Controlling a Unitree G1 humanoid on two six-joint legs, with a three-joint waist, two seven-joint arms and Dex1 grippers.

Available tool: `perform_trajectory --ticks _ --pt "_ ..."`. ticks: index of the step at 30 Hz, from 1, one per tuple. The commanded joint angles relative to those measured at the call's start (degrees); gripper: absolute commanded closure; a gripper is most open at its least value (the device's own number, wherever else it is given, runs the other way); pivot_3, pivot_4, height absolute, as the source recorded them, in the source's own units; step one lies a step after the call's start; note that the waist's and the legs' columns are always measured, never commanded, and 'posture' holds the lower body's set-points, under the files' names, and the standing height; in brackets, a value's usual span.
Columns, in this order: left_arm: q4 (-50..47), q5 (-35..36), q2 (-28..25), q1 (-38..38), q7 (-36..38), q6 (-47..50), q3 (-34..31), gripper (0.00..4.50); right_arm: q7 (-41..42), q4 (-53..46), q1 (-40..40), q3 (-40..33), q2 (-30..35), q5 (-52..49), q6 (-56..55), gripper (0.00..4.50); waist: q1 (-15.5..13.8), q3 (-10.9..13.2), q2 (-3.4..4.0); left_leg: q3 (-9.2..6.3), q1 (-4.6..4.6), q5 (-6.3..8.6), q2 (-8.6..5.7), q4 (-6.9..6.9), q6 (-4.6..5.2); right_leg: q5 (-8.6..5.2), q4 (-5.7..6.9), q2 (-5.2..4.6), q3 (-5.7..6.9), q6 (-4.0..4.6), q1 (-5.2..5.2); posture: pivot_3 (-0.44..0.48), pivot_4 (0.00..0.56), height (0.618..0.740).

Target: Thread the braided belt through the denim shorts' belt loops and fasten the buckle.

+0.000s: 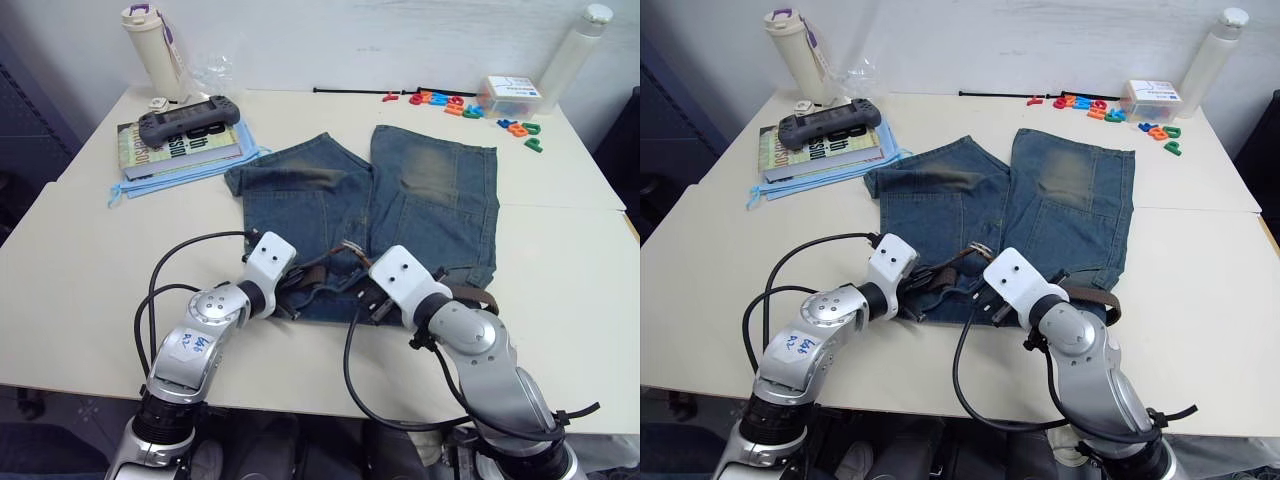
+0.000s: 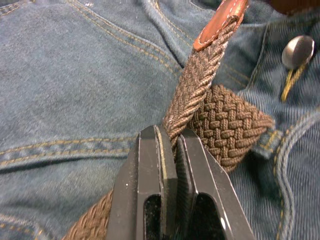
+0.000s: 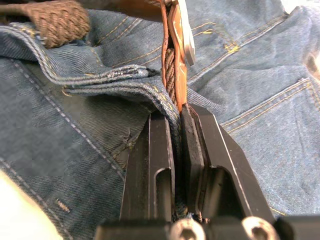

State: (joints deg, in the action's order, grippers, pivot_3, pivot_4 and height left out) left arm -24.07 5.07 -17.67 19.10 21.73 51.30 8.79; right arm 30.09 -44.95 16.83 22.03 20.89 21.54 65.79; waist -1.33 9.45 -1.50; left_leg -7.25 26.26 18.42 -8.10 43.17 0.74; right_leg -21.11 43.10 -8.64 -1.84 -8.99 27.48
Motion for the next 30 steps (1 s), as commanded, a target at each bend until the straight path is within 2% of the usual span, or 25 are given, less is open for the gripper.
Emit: perform_trajectory --ticks 1,14,18,22,30 --pt "-1.00 1.59 0.30 -0.40 1.29 -0.92 1.20 4.50 -0.19 -3.32 0.01 0.70 0.06 -2.13 0.60 4.44 -0.01 0.00 0.00 0.00 0.00 0.00 0.00 0.00 0.00 0.00 0.00 0.00 0.00 0.00 0.00 0.000 0.150 0.655" --pt "-0.24 1.67 1.07 1.13 3.08 -5.07 4.15 4.50 0.19 -3.54 0.21 3.13 2.93 -5.63 1.66 4.44 0.01 0.00 0.00 0.00 0.02 0.00 0.00 0.00 0.00 0.00 -0.02 -0.02 0.01 0.00 0.00 0.000 0.150 0.655" --pt "0.59 1.70 1.54 1.38 2.60 -5.77 4.33 4.50 0.74 -3.76 0.52 4.62 5.52 -6.17 1.02 4.44 -0.05 0.00 0.00 0.00 0.02 0.00 0.01 0.00 0.00 0.00 -0.03 -0.03 0.01 0.00 0.00 0.000 0.150 0.655" --pt "2.51 1.50 2.30 2.05 2.18 -6.91 4.26 4.50 1.58 -3.90 0.79 9.10 12.07 -4.73 -1.72 4.44 -0.07 -0.01 -0.03 0.00 0.03 0.01 0.00 0.00 0.02 0.00 -0.06 -0.04 0.01 0.00 -0.02 0.000 0.150 0.655" --pt "3.27 0.89 1.55 2.11 3.40 -9.99 6.34 4.50 0.17 -3.65 1.36 8.91 13.39 -4.57 -2.07 4.44 -0.17 -0.01 -0.04 0.00 0.04 0.02 0.04 0.00 0.01 0.00 -0.11 -0.10 0.03 0.00 -0.03 0.000 0.150 0.655"
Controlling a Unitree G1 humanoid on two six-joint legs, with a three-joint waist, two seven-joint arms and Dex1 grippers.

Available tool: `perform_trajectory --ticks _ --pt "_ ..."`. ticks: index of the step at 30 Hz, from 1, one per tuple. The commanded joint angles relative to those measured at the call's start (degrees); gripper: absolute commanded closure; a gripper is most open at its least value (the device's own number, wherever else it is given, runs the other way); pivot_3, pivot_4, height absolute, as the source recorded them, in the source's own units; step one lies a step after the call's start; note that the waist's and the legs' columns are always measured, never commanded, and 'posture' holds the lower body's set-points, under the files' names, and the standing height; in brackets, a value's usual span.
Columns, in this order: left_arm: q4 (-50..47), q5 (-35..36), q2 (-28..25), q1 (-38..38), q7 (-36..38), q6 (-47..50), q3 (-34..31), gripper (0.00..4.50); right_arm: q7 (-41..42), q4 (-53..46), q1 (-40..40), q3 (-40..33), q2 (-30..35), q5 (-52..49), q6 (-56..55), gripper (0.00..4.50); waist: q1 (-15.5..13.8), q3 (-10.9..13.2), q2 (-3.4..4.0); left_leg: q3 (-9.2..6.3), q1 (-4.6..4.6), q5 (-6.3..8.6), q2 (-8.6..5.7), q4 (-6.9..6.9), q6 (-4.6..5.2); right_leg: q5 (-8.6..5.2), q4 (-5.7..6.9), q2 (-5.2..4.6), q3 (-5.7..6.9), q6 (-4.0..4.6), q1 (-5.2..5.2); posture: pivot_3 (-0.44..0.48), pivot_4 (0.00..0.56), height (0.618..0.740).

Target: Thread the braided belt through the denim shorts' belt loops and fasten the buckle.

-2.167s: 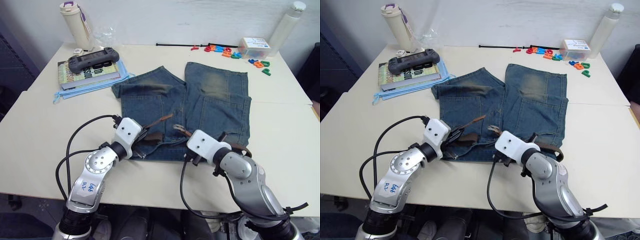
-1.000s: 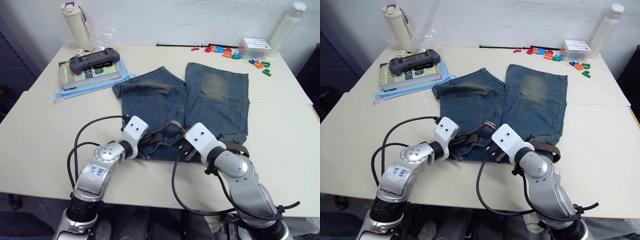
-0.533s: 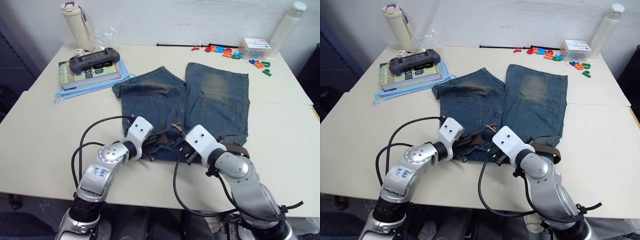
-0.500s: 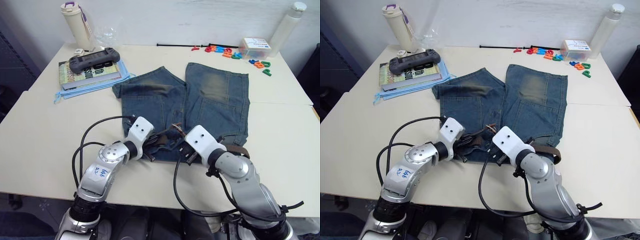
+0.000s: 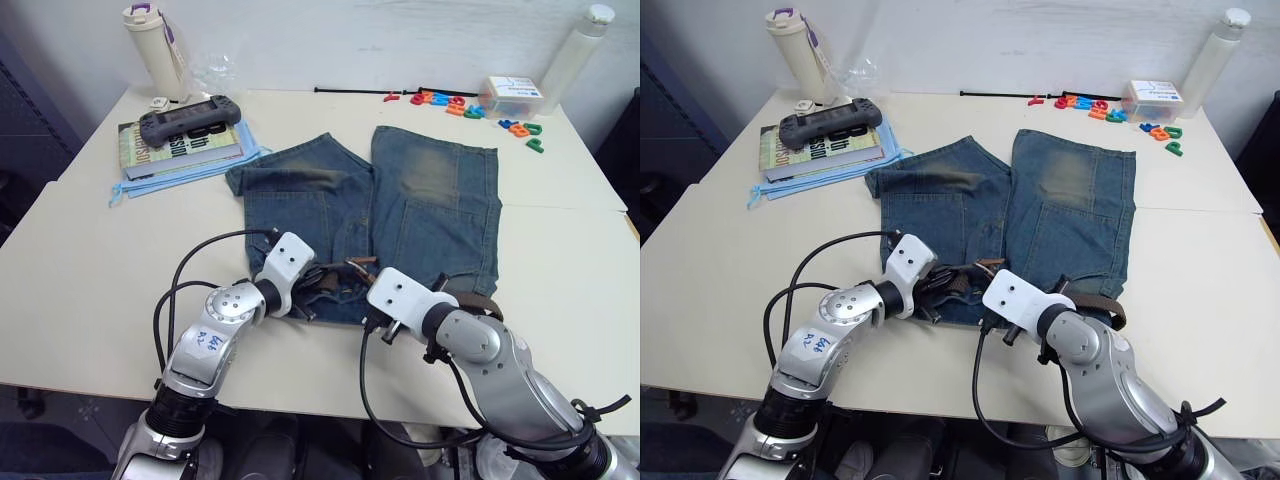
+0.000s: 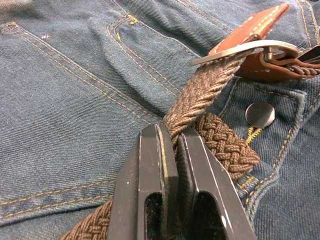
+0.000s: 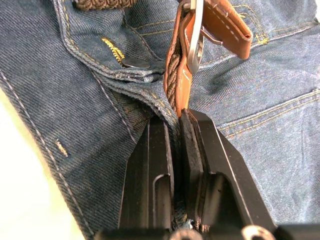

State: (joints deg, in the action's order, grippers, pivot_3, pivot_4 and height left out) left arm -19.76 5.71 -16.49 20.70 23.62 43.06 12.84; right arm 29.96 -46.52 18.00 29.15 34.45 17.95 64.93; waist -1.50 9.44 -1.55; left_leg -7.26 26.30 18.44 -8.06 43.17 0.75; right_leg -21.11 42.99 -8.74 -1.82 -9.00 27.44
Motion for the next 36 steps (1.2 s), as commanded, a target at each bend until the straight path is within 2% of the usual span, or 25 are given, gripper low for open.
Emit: perform_trajectory --ticks 1,3,7,11,13,16,19,21,24,29,36 --pt "-1.00 0.33 0.41 0.42 1.51 -1.75 2.23 4.50 0.11 -2.12 0.23 1.52 -0.33 -0.98 -1.32 4.44 -0.01 0.00 0.00 0.00 0.00 0.00 0.00 0.00 0.00 0.00 0.00 0.00 0.00 0.00 0.00 0.000 0.150 0.655" --pt "-0.83 0.26 0.34 0.29 1.64 -1.99 2.30 4.50 0.00 -2.60 0.29 0.42 -0.72 -1.44 -1.78 4.44 0.00 0.00 0.00 0.00 0.00 0.00 0.00 0.00 0.00 0.00 0.00 0.02 0.00 0.00 0.00 0.000 0.150 0.655" --pt "-0.52 0.28 0.38 0.36 1.75 -2.23 2.35 4.50 0.93 -4.74 0.42 -1.67 -0.33 -2.81 -2.12 2.88 -0.01 0.00 0.00 0.00 0.01 0.00 0.00 0.00 0.00 0.00 0.00 0.02 0.00 0.00 0.01 0.000 0.150 0.655" --pt "-0.04 0.31 0.72 0.49 1.82 -2.52 2.47 4.50 5.85 -10.60 0.66 -8.71 0.23 -8.81 1.88 0.88 -0.04 0.01 -0.01 -0.01 0.03 0.00 -0.01 0.00 0.01 0.00 -0.02 0.04 0.01 0.00 0.00 0.000 0.150 0.655" --pt "0.08 0.28 0.81 0.51 1.85 -2.58 2.49 4.50 8.11 -11.89 1.25 -12.14 1.02 -11.66 3.31 0.03 -0.15 0.01 -0.02 -0.01 0.03 0.02 -0.03 0.00 0.04 0.01 -0.05 0.06 0.03 -0.01 -0.01 0.000 0.150 0.655" --pt "0.17 0.28 0.91 0.52 1.88 -2.62 2.53 4.50 10.76 -12.55 3.21 -16.94 2.08 -15.68 4.96 0.03 -0.13 0.01 -0.02 -0.02 0.04 0.03 -0.03 0.00 0.07 0.01 -0.08 0.06 0.03 -0.02 -0.02 0.000 0.150 0.655" --pt "0.25 0.32 1.00 0.45 1.95 -2.67 2.57 4.50 12.98 -10.96 8.62 -23.70 1.15 -20.40 5.65 0.03 -0.07 0.04 -0.01 0.00 0.06 0.03 -0.03 0.00 0.07 0.02 -0.09 0.05 0.03 -0.04 -0.01 0.000 0.150 0.655" --pt "0.30 0.30 1.03 0.41 1.95 -2.72 2.59 4.50 12.47 -9.80 10.71 -24.73 1.39 -21.72 3.82 0.03 -0.09 0.04 -0.01 -0.01 0.02 0.03 -0.02 0.00 0.07 0.03 -0.11 0.04 0.03 -0.04 -0.05 0.000 0.150 0.655" --pt "0.36 0.23 1.11 0.44 1.92 -2.74 2.61 4.50 10.95 -8.28 11.79 -23.81 2.95 -21.83 -0.08 0.03 -0.26 0.04 -0.01 -0.04 0.05 0.04 0.01 -0.05 0.06 0.03 -0.19 -0.01 0.05 -0.04 -0.05 0.000 0.150 0.655" --pt "0.32 0.10 1.28 0.33 1.92 -2.81 2.57 4.50 7.95 -2.03 10.35 -14.09 13.26 -11.43 -17.14 0.03 -0.17 0.06 -0.01 0.01 0.13 0.06 -0.06 -0.01 0.14 0.07 -0.35 -0.16 0.03 -0.11 -0.04 0.000 0.150 0.655" --pt "0.26 -0.61 0.99 0.31 2.06 -3.97 3.29 4.50 5.89 4.30 10.55 -10.31 15.09 -3.80 -26.82 0.03 -0.15 0.06 -0.02 0.03 0.12 0.04 -0.06 -0.02 0.15 0.09 -0.36 -0.23 0.04 -0.16 -0.05 0.000 0.150 0.655"
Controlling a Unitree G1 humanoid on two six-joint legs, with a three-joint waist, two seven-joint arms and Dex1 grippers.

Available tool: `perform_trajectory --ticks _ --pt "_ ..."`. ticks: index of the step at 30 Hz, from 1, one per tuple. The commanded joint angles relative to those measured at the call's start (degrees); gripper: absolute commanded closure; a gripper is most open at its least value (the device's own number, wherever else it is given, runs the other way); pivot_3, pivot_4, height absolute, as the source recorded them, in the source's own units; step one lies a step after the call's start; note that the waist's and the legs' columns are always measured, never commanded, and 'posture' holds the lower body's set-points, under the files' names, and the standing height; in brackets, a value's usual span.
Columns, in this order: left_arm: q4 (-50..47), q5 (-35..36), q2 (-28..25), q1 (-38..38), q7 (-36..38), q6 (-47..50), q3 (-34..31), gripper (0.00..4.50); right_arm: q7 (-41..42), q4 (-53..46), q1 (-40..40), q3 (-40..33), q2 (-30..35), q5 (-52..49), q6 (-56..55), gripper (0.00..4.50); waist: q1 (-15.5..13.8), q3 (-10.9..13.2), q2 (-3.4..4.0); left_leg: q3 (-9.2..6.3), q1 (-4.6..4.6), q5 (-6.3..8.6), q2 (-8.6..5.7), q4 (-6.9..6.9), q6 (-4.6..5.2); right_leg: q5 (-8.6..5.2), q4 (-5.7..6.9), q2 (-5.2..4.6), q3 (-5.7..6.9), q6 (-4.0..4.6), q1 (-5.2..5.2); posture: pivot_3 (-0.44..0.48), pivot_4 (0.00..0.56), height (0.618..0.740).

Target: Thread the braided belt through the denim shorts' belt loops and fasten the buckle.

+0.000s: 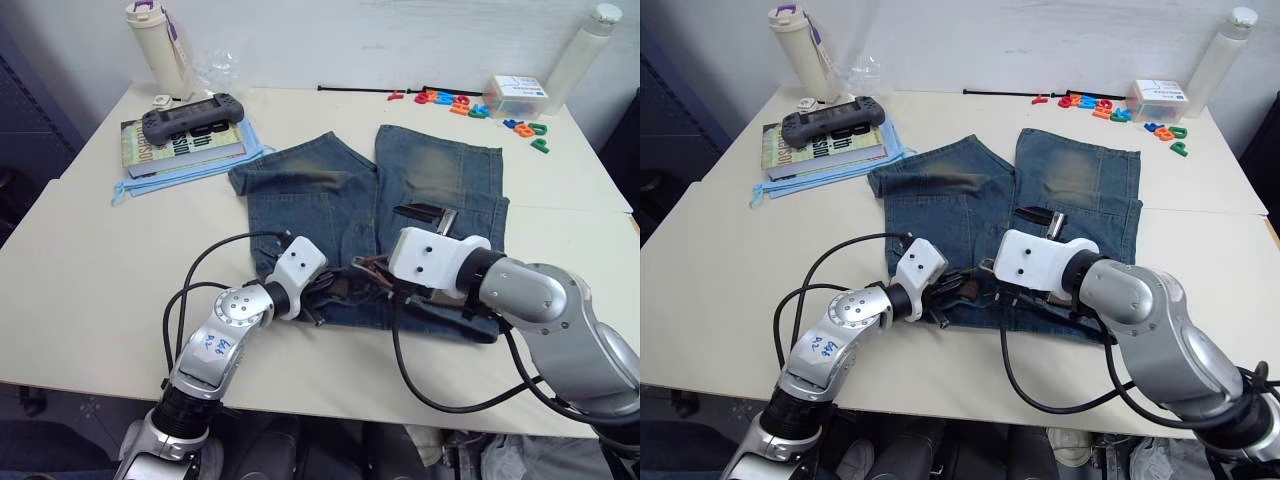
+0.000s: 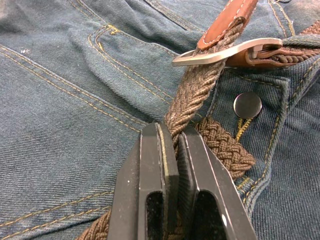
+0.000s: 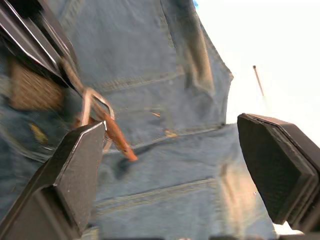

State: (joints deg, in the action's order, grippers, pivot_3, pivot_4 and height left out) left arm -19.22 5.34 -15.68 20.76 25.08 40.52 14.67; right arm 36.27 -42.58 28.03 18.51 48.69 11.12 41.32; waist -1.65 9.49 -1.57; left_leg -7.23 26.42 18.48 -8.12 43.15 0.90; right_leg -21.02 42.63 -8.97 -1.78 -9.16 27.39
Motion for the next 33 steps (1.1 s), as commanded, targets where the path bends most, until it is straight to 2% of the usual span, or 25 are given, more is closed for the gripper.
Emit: perform_trajectory --ticks 1,7,24,28,30,33 --pt "-0.29 -0.31 0.16 0.25 0.58 -1.53 1.53 4.50 0.05 0.88 0.26 0.76 1.16 3.87 -4.28 0.03 0.00 0.00 0.00 0.00 0.00 0.00 0.00 0.00 0.00 0.00 0.00 0.01 0.00 0.00 0.00 0.000 0.150 0.655" --pt "-0.34 -0.57 0.54 0.44 0.32 -2.10 1.51 4.50 1.66 3.75 -2.04 3.29 2.46 8.99 -9.53 0.03 -0.03 0.00 0.00 0.00 0.03 0.00 0.00 0.00 0.00 0.00 -0.01 0.04 0.00 0.00 0.02 0.000 0.150 0.655" --pt "-0.65 -1.22 0.21 0.38 0.75 -3.44 2.01 4.50 4.35 6.52 -4.02 3.42 -1.71 15.58 -12.95 0.03 0.07 0.00 0.00 0.00 0.02 0.00 0.00 0.03 -0.01 0.00 0.05 0.06 -0.02 0.00 0.03 0.000 0.150 0.655" --pt "-0.82 -1.42 -0.08 0.35 0.92 -4.05 2.30 4.50 5.28 6.76 -4.73 4.08 -2.72 16.85 -13.40 1.15 0.09 0.00 0.00 0.00 0.02 0.00 0.00 0.03 -0.01 0.00 0.06 0.07 -0.02 0.00 0.04 0.000 0.150 0.655" --pt "-0.94 -1.46 -0.22 0.33 0.98 -4.30 2.37 4.50 5.75 6.85 -5.11 3.98 -3.11 17.24 -13.59 1.88 0.08 0.00 0.00 0.00 0.02 0.00 0.00 0.03 -0.01 0.00 0.06 0.07 -0.02 0.00 0.04 0.000 0.150 0.655" --pt "-1.12 -1.52 -0.53 0.25 0.99 -4.91 2.46 4.50 6.68 7.01 -5.81 3.72 -3.54 17.93 -13.77 3.29 0.07 0.00 0.00 0.00 0.02 0.00 0.00 0.03 -0.01 0.00 0.07 0.08 -0.02 0.00 0.04 0.000 0.150 0.655"
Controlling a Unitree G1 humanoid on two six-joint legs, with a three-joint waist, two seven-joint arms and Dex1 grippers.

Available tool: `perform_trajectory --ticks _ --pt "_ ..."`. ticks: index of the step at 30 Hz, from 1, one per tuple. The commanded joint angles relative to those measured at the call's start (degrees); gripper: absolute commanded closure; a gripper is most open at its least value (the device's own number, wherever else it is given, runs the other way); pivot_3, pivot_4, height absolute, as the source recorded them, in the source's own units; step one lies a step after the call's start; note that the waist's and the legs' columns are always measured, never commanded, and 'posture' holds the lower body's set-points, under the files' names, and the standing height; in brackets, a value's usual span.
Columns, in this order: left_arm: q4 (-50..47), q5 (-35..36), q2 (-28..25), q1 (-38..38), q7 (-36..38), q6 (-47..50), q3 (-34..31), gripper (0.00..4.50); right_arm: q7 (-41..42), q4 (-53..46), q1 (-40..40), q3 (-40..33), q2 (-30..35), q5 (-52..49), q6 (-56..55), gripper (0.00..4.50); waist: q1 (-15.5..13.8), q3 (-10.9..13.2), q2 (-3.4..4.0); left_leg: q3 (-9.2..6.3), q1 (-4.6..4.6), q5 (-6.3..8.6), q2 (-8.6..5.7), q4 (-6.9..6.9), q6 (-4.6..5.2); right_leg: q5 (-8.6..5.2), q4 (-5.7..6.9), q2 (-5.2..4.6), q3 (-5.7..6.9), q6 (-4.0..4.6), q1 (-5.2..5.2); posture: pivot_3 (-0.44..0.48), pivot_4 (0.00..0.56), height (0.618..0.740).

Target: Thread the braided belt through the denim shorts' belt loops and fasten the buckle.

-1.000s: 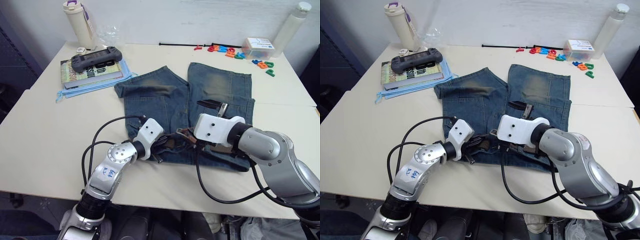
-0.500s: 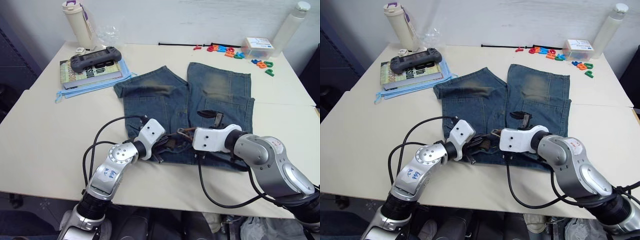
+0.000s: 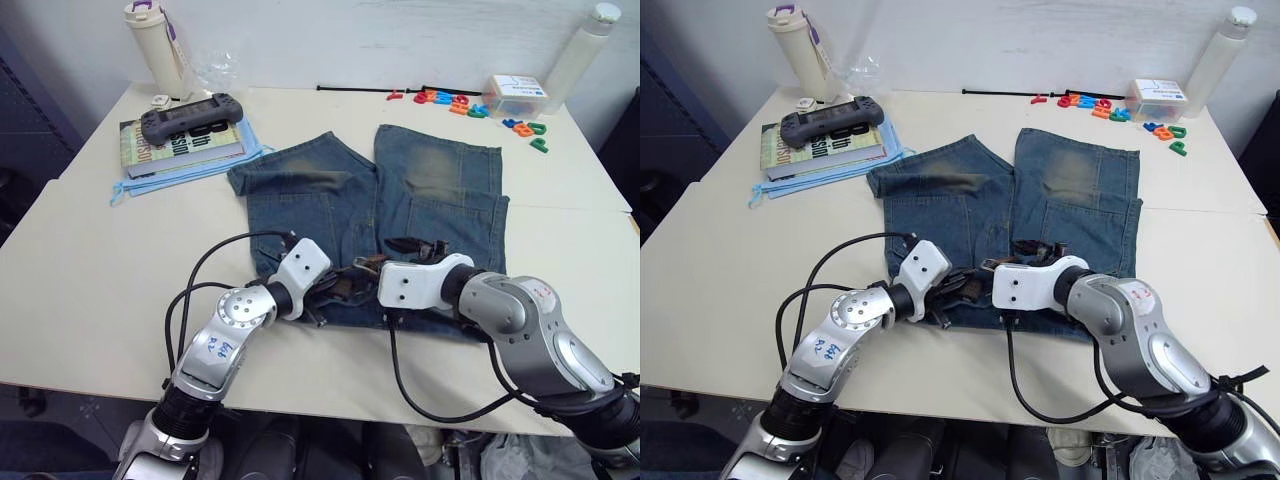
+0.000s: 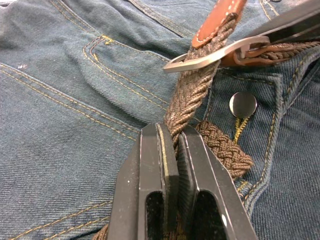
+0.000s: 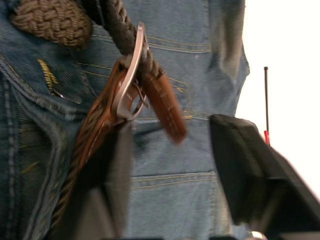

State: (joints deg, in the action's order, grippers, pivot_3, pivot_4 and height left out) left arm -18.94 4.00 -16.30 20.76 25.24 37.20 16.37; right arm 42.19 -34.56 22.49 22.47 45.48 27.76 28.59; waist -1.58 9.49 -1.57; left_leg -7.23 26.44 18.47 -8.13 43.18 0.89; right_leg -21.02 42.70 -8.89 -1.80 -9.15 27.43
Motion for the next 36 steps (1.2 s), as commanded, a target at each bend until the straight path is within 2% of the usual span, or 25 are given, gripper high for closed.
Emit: perform_trajectory --ticks 1,2,3,10,17,21,24,26,30,32,36 --pt "-1.45 -0.17 0.00 0.22 0.82 -1.78 0.77 4.50 1.05 -0.97 -0.45 -0.34 -0.46 1.52 -1.12 3.73 0.00 0.00 0.00 0.00 0.00 0.00 0.00 0.00 0.00 0.00 0.00 0.00 0.00 0.00 0.00 0.000 0.150 0.655" --pt "-1.50 -0.35 -0.30 0.17 0.92 -2.37 0.86 4.50 1.31 -0.96 -0.61 -0.45 -0.66 1.60 -1.11 4.21 0.01 0.00 0.00 0.00 0.00 0.00 0.00 0.00 0.00 0.00 0.00 0.01 0.00 0.00 0.00 0.000 0.150 0.655" --pt "-1.52 -0.49 -0.53 0.14 0.98 -2.81 0.93 4.50 1.54 -0.95 -0.73 -0.57 -0.87 1.71 -1.11 4.45 0.05 0.00 0.00 0.00 0.00 0.00 0.00 0.00 0.00 0.00 0.00 0.01 0.00 0.00 0.00 0.000 0.150 0.655" --pt "-1.28 -0.22 -2.07 -0.11 2.29 -5.74 -0.03 4.50 2.43 -1.30 -1.17 -1.35 -2.19 2.54 -1.24 4.45 0.11 0.00 0.00 0.00 0.00 0.00 0.01 0.00 -0.01 0.00 0.03 0.01 -0.01 0.00 0.02 0.000 0.150 0.655" --pt "-4.32 8.67 -3.09 -2.14 7.21 -5.62 -8.41 1.62 2.61 -1.63 -1.37 -2.77 -3.42 3.55 0.32 4.50 0.32 0.00 0.00 0.00 0.00 0.00 0.05 0.01 -0.03 0.00 0.06 0.19 -0.05 0.01 0.05 0.000 0.150 0.655" --pt "-6.28 15.94 -7.31 -7.91 13.46 -6.69 -15.61 1.62 2.61 -2.22 -1.26 -3.63 -3.90 3.84 1.23 4.50 0.32 0.00 0.01 0.00 -0.03 0.02 0.16 0.01 -0.13 -0.06 0.18 0.19 -0.06 0.12 0.11 0.000 0.150 0.655" --pt "-4.73 18.91 -9.74 -10.96 16.30 -7.89 -19.52 1.62 2.70 -2.47 -1.25 -4.28 -3.99 3.73 1.41 4.50 0.29 0.00 0.01 0.00 -0.04 0.02 0.20 0.02 -0.17 -0.08 0.22 0.18 -0.06 0.16 0.11 0.000 0.150 0.655" --pt "-0.14 19.63 -10.96 -10.51 17.49 -9.01 -21.93 1.62 2.58 -2.64 -1.46 -4.96 -4.06 3.33 1.00 4.50 0.15 0.00 0.01 0.00 -0.03 0.02 0.20 0.05 -0.17 -0.08 0.24 0.17 -0.04 0.17 0.11 0.000 0.150 0.655" --pt "11.60 23.26 -11.33 -3.37 18.26 -7.91 -26.65 1.62 2.54 -2.62 -1.74 -6.00 -3.74 2.27 -0.59 4.50 -0.01 0.01 0.01 -0.04 0.00 0.02 0.18 0.10 -0.16 -0.08 0.26 0.17 0.00 0.17 0.11 0.000 0.150 0.655" --pt "16.66 23.37 -12.19 0.31 20.31 -8.08 -26.36 1.62 2.70 -2.42 -1.79 -6.40 -3.66 2.09 -1.13 4.50 0.05 0.01 0.00 -0.05 0.04 0.02 0.17 0.11 -0.16 -0.08 0.27 0.17 0.01 0.17 0.14 0.000 0.150 0.655" --pt "26.44 17.69 -13.56 6.48 23.91 -14.45 -21.85 1.62 3.04 -2.13 -1.88 -7.07 -3.66 1.78 -2.22 4.50 0.26 0.00 -0.01 -0.04 0.04 0.03 0.13 0.12 -0.14 -0.08 0.27 0.21 0.01 0.16 0.14 0.000 0.150 0.655"
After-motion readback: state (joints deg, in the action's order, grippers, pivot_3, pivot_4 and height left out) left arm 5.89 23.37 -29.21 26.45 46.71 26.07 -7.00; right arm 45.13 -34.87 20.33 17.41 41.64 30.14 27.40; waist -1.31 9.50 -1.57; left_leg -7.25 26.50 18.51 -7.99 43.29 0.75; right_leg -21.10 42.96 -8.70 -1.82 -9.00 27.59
